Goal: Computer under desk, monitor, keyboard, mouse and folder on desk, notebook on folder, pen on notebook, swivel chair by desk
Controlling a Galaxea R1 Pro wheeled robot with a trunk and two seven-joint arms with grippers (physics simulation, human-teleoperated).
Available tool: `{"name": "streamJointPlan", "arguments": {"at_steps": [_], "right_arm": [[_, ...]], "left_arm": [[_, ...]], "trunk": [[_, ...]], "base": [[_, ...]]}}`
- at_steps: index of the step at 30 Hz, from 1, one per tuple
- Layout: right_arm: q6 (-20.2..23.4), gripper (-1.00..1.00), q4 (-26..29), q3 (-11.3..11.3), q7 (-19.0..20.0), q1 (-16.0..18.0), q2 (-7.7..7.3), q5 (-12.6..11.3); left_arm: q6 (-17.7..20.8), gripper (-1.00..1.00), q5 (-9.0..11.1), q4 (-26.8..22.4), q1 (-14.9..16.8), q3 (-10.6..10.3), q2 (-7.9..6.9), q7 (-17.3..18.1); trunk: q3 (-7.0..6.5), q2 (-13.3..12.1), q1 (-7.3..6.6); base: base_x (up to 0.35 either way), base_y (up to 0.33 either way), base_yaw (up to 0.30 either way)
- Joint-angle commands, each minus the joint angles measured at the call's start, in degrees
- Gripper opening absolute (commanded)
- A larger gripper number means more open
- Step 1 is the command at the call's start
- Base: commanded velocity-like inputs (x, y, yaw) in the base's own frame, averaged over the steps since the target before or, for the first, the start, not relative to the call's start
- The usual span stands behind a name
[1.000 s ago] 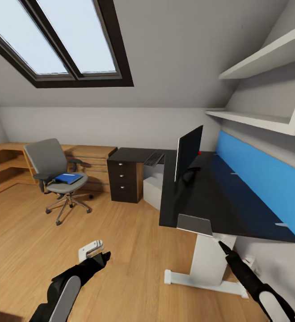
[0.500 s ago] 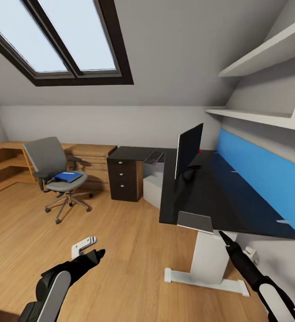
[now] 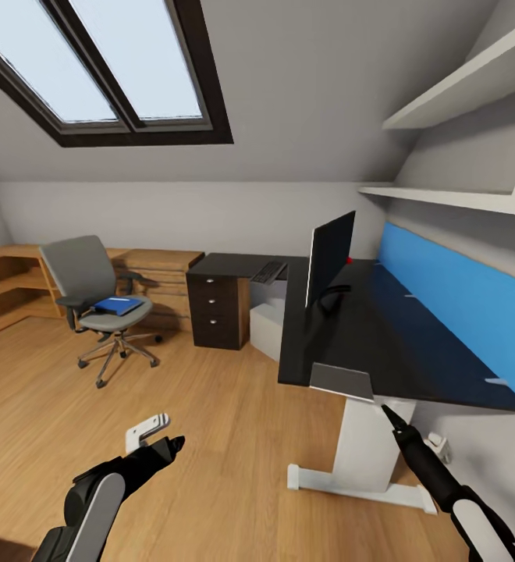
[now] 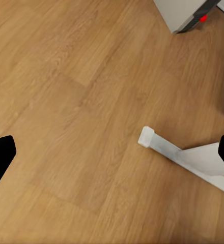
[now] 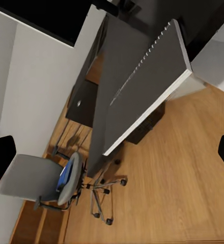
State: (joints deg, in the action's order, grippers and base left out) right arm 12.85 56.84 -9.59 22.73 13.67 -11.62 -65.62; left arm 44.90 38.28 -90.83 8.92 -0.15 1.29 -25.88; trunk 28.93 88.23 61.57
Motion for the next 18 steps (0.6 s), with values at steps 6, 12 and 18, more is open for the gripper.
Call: {"name": "streamJointPlan", "arguments": {"at_steps": [6,12,18], "right_arm": [[-0.3,1.0,-1.4,-1.0,0.1,0.0,0.03,-0.6],[-2.6,1.0,-1.7,-1.3,-0.1,0.0,0.15,-0.7],[-3.4,1.0,-2.9,-1.4,-0.7,0.0,0.16,-0.7]], "left_arm": [[0.1,1.0,0.6,1.0,0.0,-0.1,0.09,-0.6],[0.1,1.0,0.6,1.6,0.0,-0.2,0.23,-0.7],[0.1,1.0,0.7,2.4,0.0,-0.4,0.28,-0.7]], "trunk": [[1.14,2.5,1.32],[2.22,4.9,2.64],[3.3,7.3,3.96]], "base": [[0.0,0.0,0.0],[0.0,0.0,0.0],[0.0,0.0,0.0]]}}
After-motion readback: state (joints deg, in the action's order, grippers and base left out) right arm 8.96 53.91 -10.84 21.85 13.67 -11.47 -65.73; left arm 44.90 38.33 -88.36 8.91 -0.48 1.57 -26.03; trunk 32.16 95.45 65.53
